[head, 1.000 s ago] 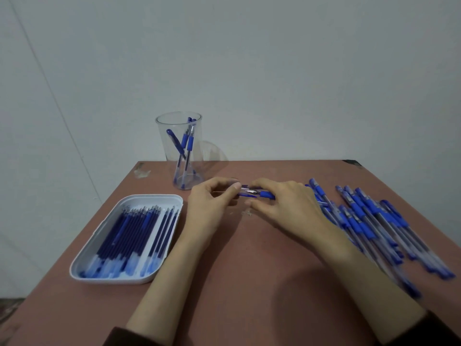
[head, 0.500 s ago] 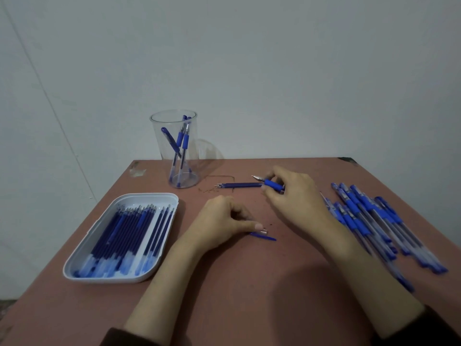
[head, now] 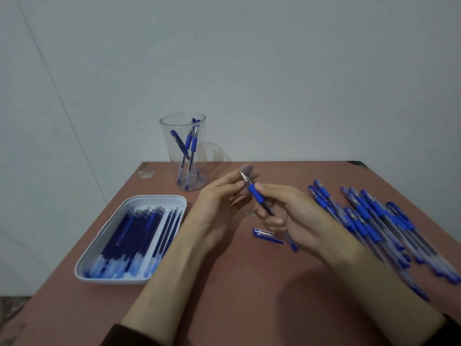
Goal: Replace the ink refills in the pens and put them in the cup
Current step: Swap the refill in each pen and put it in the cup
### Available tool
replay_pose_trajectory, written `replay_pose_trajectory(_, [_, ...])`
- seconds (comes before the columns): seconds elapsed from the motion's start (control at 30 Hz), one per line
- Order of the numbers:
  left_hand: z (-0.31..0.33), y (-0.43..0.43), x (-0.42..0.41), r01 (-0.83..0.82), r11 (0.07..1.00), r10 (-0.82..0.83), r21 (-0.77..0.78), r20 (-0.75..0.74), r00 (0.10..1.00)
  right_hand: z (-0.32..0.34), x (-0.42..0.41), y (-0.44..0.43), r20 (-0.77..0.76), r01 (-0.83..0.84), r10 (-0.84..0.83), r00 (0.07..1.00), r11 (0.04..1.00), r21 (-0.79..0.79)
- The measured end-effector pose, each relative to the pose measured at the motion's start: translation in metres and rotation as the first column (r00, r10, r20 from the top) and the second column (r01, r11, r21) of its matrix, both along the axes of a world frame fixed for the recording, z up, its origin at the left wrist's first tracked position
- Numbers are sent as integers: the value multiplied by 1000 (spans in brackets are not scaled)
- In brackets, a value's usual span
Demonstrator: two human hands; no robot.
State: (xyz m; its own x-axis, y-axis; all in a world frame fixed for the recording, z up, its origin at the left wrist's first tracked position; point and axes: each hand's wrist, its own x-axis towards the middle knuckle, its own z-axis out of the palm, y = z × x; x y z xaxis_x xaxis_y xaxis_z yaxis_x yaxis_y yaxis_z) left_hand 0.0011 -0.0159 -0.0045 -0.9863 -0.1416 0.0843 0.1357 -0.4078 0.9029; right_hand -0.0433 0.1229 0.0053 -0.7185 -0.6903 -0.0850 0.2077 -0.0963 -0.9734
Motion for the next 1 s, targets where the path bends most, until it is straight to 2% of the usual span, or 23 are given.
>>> replay_pose_trajectory(0.13, [0,-1,2,21,999,-20,34,-32,999,-4,-2,-2,94,-66,75,993,994,-92])
replay_pose_trajectory(0.27, [-4,-2,-2,-32,998,34,54,-34,999,-6,-1,-6,-49,48,-50,998,998,-36])
replay_pose_trajectory(0.43, [-6,-2,-6,-90,992,93,94,-31,995,-12,-1,-9,-232,158,-165,959,986,-47])
replay_pose_trajectory(0.6, [-8,-1,-7,-161,981,165,112,-28,986,-13,2,-9,-329,233,-244,912,970,-73])
replay_pose_trajectory(0.73, [-8,0,-7,-177,980,178,96,1,984,-16,2,-11,-493,294,-291,820,953,-73])
replay_pose_trajectory(0.83, [-3,2,-6,-109,975,111,193,0,994,-20,1,-13,-604,344,-308,735,937,-59])
replay_pose_trajectory(0.93, [1,5,-1,-47,977,55,209,-33,998,-22,-3,-14,-637,441,-382,669,894,-74])
replay_pose_trajectory(1.0, [2,4,0,-61,978,67,201,-26,997,-22,-6,-13,-639,497,-433,636,863,-90])
